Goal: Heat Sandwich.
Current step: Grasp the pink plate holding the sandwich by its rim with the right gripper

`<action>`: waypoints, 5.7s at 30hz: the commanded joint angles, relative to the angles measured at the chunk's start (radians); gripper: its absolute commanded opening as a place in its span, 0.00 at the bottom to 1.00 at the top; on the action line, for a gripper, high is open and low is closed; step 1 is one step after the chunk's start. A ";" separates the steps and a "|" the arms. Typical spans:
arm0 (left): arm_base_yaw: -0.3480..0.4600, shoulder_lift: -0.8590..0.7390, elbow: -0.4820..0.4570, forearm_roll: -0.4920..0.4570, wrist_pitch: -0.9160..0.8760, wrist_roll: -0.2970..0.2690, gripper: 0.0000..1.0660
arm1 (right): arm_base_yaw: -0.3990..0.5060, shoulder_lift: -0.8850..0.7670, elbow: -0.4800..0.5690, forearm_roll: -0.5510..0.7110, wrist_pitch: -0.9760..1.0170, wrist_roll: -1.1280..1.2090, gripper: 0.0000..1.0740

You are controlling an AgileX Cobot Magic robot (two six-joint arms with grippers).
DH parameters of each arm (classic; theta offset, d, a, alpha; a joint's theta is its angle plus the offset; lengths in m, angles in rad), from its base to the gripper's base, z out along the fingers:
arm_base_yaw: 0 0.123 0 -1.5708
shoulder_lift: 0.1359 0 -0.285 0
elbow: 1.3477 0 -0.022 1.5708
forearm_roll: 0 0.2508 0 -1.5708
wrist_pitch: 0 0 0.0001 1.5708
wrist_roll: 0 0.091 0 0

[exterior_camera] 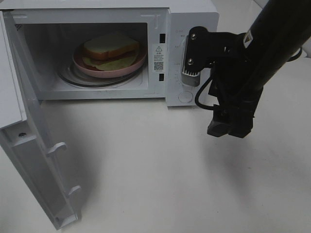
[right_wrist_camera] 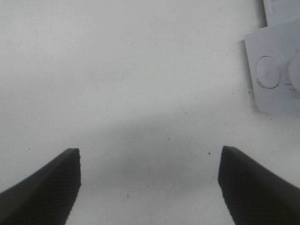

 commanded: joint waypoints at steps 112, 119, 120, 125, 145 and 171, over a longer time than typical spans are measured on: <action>-0.006 -0.006 0.002 -0.003 -0.016 -0.004 0.64 | 0.017 0.902 -1.047 0.147 -0.206 -0.302 0.66; -0.006 -0.006 0.002 -0.003 -0.016 -0.004 0.64 | 0.017 0.942 -1.103 0.172 -0.187 -0.315 0.64; -0.006 -0.006 0.002 -0.003 -0.016 -0.004 0.64 | 0.017 0.942 -1.103 0.172 -0.187 -0.315 0.64; -0.006 -0.006 0.002 -0.003 -0.016 -0.004 0.64 | 0.006 0.953 -1.112 0.194 -0.176 -0.331 0.63; -0.006 -0.006 0.002 -0.003 -0.016 -0.004 0.64 | -0.012 1.015 -1.112 0.217 -0.171 -0.373 0.57; -0.006 -0.006 0.002 -0.003 -0.016 -0.004 0.64 | -0.010 1.037 -1.112 0.217 -0.145 -0.405 0.05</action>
